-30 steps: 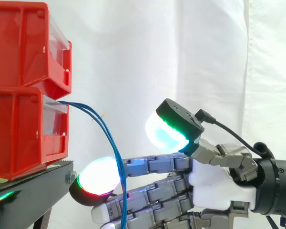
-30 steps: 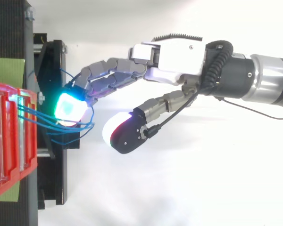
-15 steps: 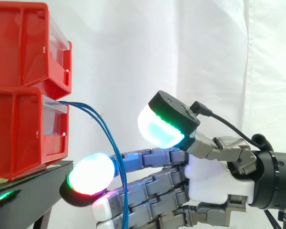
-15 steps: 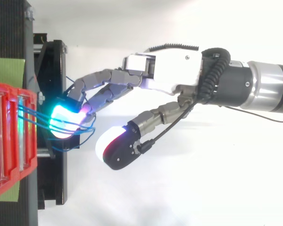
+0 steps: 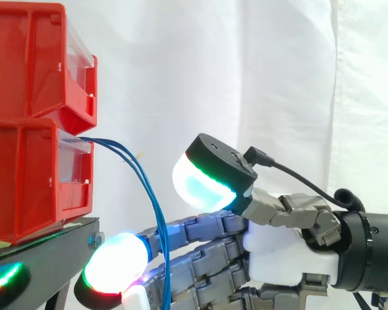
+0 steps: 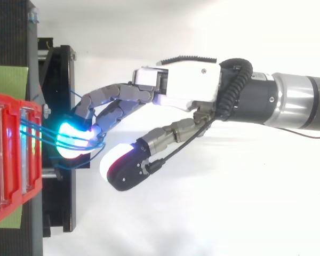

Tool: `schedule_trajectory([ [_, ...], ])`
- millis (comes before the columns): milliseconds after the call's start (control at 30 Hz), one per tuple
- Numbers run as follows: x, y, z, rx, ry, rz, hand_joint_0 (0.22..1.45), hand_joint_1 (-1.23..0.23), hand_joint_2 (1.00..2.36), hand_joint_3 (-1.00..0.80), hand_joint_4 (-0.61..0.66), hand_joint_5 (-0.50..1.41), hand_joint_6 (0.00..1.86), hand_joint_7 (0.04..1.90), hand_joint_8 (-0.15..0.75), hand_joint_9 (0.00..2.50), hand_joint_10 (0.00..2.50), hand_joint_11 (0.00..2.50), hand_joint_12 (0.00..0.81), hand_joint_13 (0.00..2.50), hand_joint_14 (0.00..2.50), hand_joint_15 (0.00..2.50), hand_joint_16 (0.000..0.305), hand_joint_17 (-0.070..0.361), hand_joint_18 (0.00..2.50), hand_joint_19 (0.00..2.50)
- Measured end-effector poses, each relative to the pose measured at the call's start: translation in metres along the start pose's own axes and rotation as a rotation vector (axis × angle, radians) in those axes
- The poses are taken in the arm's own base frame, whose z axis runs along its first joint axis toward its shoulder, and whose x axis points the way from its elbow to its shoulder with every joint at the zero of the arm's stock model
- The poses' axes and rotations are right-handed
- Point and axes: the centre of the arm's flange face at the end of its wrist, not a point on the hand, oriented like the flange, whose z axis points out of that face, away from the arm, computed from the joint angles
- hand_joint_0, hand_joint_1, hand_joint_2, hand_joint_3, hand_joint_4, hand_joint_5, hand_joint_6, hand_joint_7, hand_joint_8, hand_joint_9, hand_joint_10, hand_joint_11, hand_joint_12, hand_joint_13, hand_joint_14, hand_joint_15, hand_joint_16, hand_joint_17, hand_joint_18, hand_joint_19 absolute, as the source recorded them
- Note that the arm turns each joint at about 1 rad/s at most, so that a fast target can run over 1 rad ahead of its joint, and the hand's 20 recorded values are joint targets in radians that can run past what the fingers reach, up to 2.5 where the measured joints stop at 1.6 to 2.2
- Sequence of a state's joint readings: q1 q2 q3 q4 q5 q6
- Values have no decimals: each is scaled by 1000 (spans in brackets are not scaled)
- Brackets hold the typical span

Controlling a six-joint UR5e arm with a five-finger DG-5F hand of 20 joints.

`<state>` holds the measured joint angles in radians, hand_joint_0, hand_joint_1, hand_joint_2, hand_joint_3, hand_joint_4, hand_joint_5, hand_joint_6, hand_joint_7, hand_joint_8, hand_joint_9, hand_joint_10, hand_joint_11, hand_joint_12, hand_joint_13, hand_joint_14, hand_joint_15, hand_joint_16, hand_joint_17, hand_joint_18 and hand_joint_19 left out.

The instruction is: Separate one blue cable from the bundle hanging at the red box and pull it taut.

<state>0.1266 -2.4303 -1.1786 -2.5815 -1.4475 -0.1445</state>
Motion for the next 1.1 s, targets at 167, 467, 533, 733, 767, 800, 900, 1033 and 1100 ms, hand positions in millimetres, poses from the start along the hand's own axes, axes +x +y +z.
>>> schedule_trajectory([
  [167,-1,-1,-1,5,17,-1,566,-570,1000,-500,299,-155,503,915,290,800,17,483,311,724,14,344,34,78,454,424],
  [467,3,1,1,-12,36,-1,570,-583,1000,-500,298,-156,503,919,290,803,17,493,312,725,14,344,34,77,456,420],
  [533,3,2,1,-14,36,0,572,-583,1000,-500,296,-156,503,918,289,800,19,501,312,728,14,348,34,77,456,418],
  [733,3,10,7,-34,35,3,590,-576,1000,-500,289,-156,503,924,287,800,18,493,310,727,14,346,34,76,451,428],
  [767,3,12,8,-38,34,4,590,-576,1000,-500,289,-156,503,920,286,801,16,492,310,727,14,356,34,76,451,430],
  [800,3,13,8,-40,35,5,590,-576,1000,-500,292,-156,503,920,285,799,18,495,310,728,14,350,34,76,451,423],
  [900,2,15,9,-44,39,4,591,-577,1000,-500,293,-155,503,921,287,799,18,497,311,728,14,353,34,76,451,428],
  [1033,3,16,10,-47,45,4,591,-582,1000,-500,298,-155,503,922,284,799,16,504,312,728,14,346,34,76,451,423],
  [1100,4,18,11,-54,46,4,590,-586,1001,-500,295,-154,503,919,287,799,16,497,313,728,14,350,34,76,451,430],
])
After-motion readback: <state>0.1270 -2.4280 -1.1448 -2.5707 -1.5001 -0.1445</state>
